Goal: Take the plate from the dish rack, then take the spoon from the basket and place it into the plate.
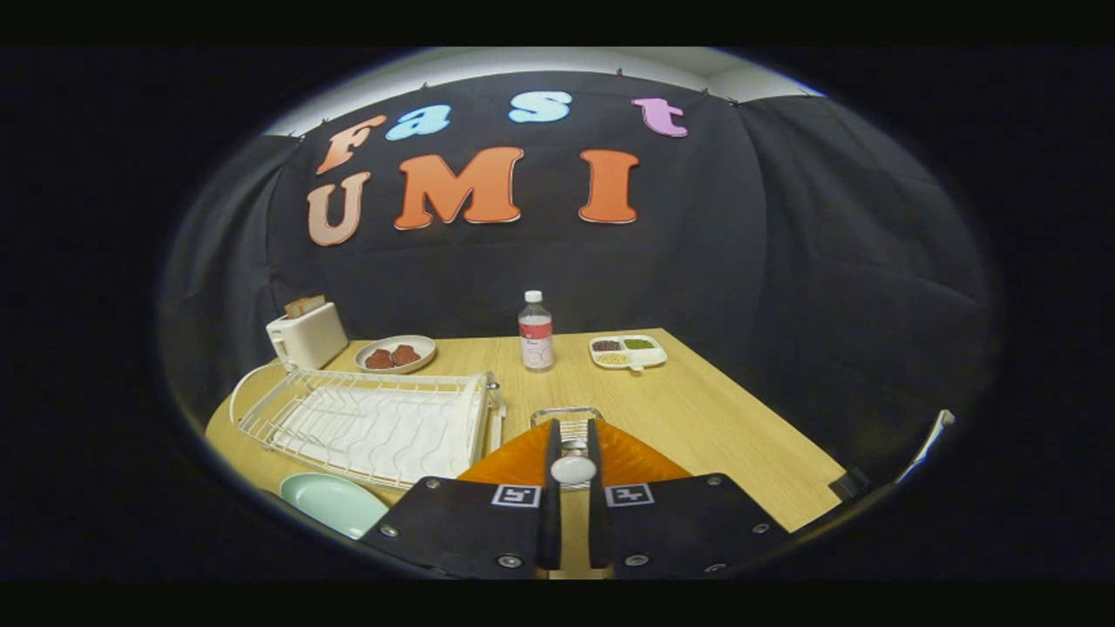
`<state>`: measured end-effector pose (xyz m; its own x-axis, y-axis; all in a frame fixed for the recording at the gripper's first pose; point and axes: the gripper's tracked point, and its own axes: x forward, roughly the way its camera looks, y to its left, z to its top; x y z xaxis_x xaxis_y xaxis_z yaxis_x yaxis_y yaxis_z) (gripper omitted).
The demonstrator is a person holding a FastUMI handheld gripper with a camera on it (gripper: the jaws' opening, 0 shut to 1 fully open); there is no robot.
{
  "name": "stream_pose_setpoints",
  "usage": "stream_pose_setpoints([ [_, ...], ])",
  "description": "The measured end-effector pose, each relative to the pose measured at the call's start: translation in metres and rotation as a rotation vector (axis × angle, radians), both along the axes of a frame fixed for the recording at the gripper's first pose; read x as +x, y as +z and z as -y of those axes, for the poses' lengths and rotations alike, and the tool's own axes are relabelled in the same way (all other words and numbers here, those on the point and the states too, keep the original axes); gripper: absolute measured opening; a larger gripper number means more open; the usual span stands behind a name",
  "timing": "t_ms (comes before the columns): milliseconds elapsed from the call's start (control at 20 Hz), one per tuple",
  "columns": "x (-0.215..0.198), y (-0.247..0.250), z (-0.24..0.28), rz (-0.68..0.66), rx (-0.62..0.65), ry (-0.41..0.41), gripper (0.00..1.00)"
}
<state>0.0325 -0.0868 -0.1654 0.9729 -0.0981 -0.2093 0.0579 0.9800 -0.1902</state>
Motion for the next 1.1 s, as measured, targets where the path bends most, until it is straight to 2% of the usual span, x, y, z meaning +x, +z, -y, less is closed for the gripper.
stream_pose_setpoints([
  [200, -0.041, 0.014, -0.044, -0.008, 0.028, 0.055, 0.12],
  [450, -0.081, 0.007, -0.112, -0.036, 0.047, 0.155, 0.12],
  [800, -0.111, -0.051, -0.2, -0.127, 0.043, 0.317, 0.12],
  [1100, -0.105, -0.105, -0.239, -0.188, 0.036, 0.384, 0.12],
])
